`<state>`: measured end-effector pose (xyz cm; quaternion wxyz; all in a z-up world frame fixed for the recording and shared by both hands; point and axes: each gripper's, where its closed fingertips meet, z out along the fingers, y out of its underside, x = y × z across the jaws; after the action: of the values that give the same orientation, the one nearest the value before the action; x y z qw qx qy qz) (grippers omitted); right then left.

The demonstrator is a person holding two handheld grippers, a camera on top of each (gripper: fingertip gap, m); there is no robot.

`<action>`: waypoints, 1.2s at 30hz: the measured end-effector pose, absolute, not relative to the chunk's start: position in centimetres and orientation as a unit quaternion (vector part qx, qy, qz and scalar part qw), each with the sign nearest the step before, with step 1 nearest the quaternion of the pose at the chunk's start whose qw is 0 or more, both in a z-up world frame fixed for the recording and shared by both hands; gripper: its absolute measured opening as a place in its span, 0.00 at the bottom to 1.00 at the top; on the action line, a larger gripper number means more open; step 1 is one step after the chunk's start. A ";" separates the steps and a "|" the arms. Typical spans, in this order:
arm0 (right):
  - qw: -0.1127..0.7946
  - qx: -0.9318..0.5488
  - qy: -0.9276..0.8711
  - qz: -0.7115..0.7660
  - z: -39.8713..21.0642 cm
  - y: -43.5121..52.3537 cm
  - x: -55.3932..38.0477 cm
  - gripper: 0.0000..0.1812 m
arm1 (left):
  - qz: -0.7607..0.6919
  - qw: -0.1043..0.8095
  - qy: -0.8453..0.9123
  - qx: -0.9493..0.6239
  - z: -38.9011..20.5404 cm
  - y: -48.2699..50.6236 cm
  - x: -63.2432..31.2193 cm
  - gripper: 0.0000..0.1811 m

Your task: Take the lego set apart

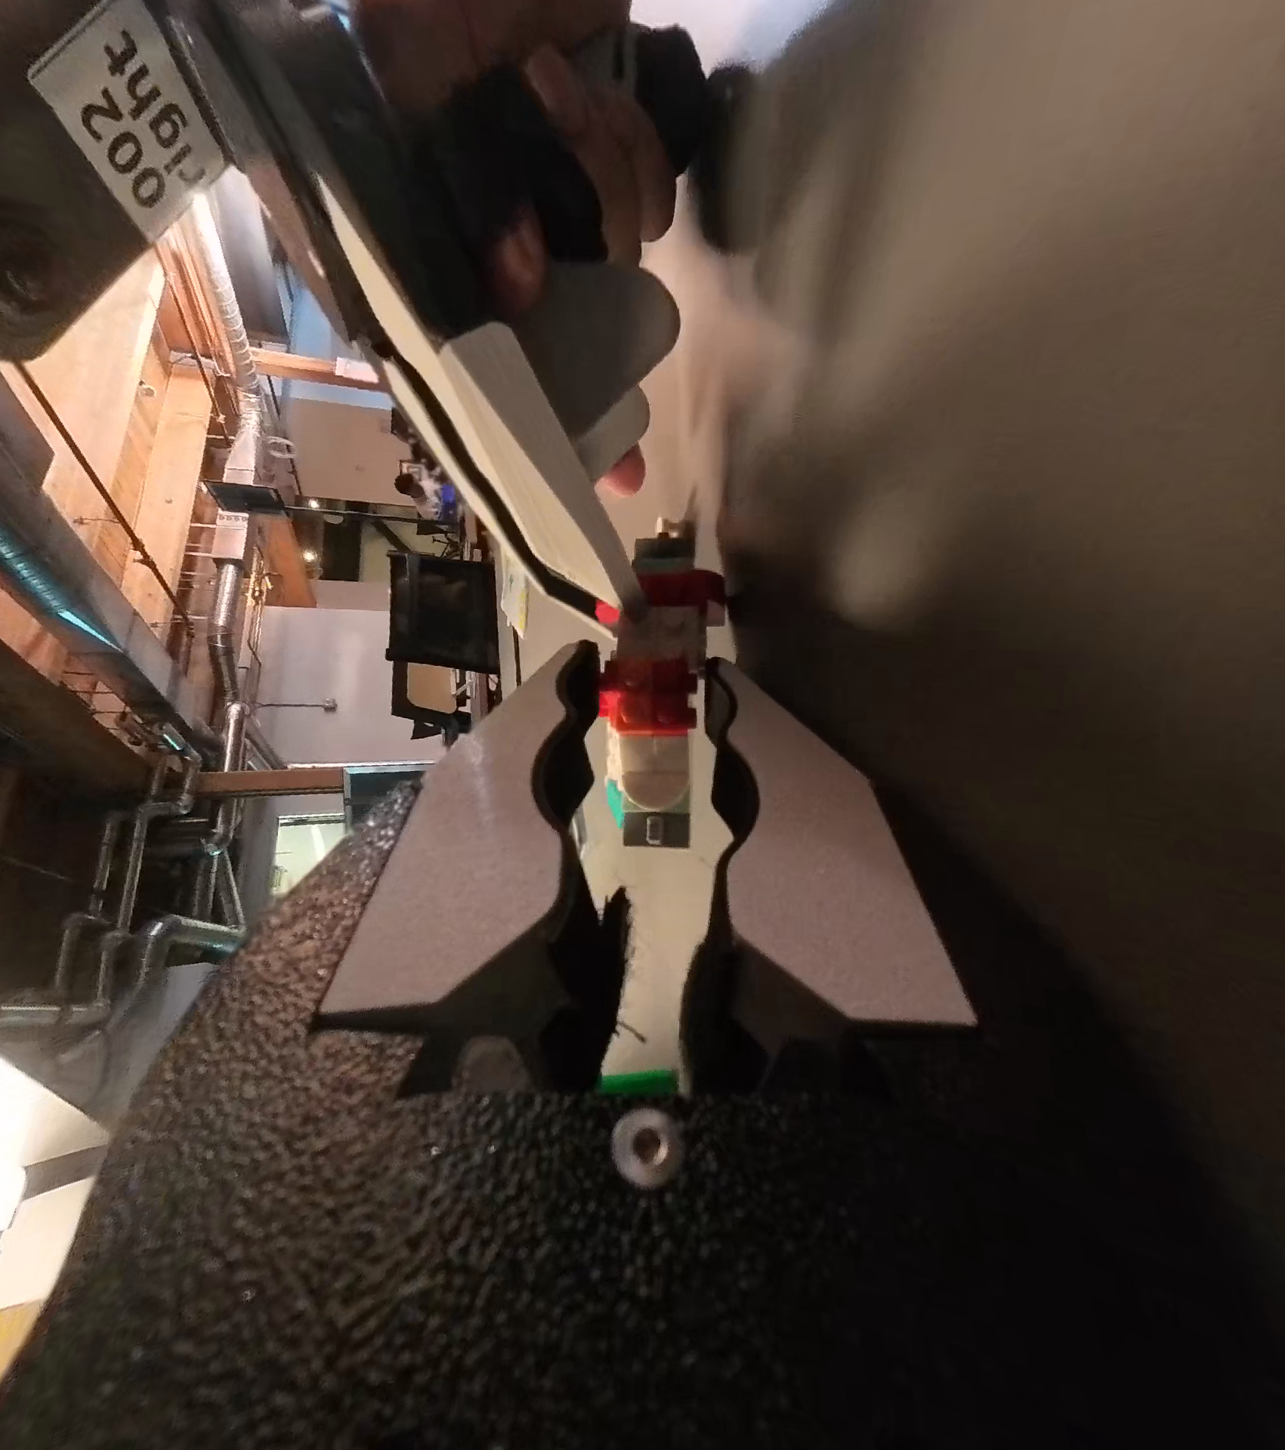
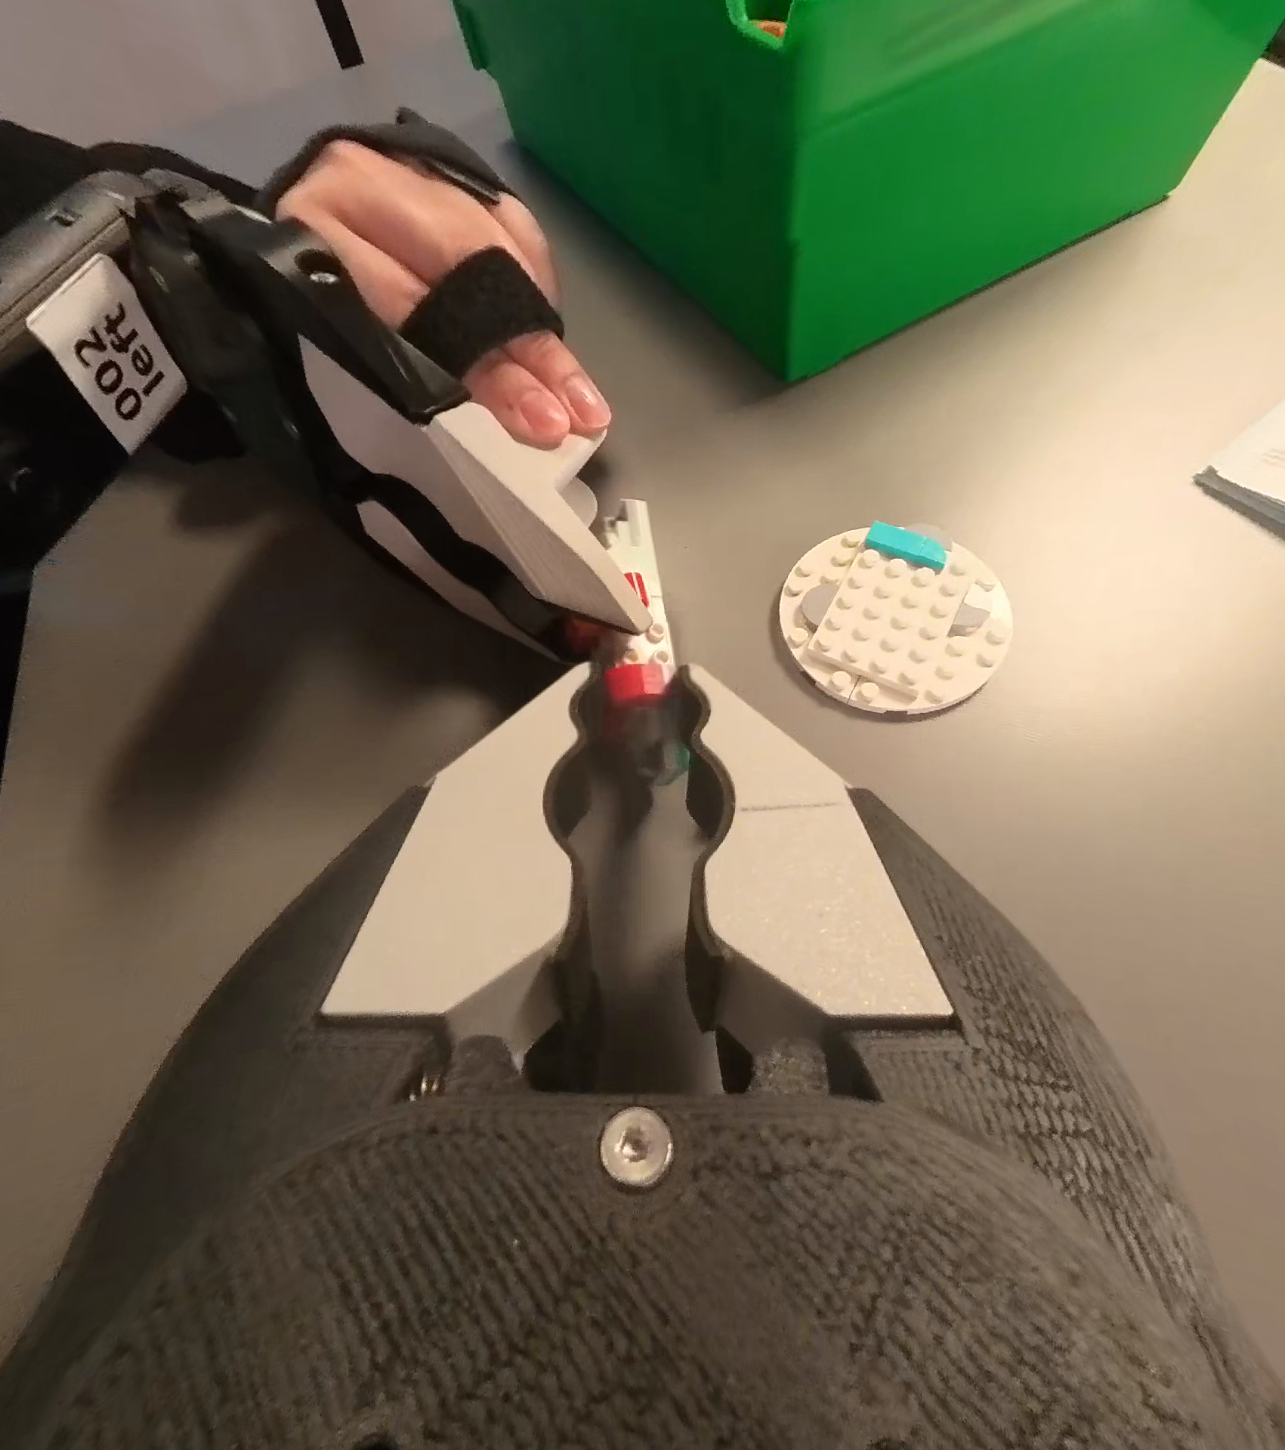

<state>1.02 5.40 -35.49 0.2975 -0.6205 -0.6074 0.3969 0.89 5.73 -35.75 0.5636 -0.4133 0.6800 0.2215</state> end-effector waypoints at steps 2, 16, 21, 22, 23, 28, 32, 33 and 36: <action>0.301 -0.609 -0.621 0.391 -35.5 5.2 1.2 0.09 | 0.196 0.564 0.676 -0.433 -35.8 5.6 1.0 0.14; 0.484 -0.436 -0.724 0.226 -34.9 5.4 0.6 0.08 | 0.123 0.544 0.627 -0.544 -36.2 6.0 0.3 0.13; 0.512 -0.453 -0.685 0.252 -33.4 5.9 0.1 0.08 | 0.056 0.568 0.580 -0.581 -35.1 6.4 0.0 0.13; 0.517 -0.456 -0.678 0.254 -33.2 6.0 0.0 0.08 | 0.044 0.571 0.571 -0.588 -35.0 6.5 0.0 0.13; 0.523 -0.458 -0.671 0.259 -33.0 6.1 -0.1 0.08 | 0.024 0.571 0.560 -0.599 -34.9 6.5 0.0 0.12; 0.516 -0.471 -0.635 0.329 -31.7 5.9 0.2 0.13 | -0.087 0.567 0.522 -0.631 -34.3 5.7 0.7 0.13; 0.438 -0.504 -0.564 0.486 -29.6 5.4 0.8 0.36 | -0.207 0.584 0.457 -0.638 -31.8 5.2 1.2 0.12; 0.421 -0.501 -0.550 0.519 -29.1 5.1 1.0 0.36 | -0.238 0.584 0.445 -0.636 -31.3 5.0 1.4 0.12; 0.383 -0.491 -0.532 0.575 -28.3 4.0 1.1 0.32 | -0.314 0.574 0.424 -0.626 -30.3 4.1 2.2 0.12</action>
<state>1.07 4.02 -28.34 0.3828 -0.4906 -0.5316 0.5746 2.19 4.06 -30.25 0.5737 -0.6262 0.4244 -0.3142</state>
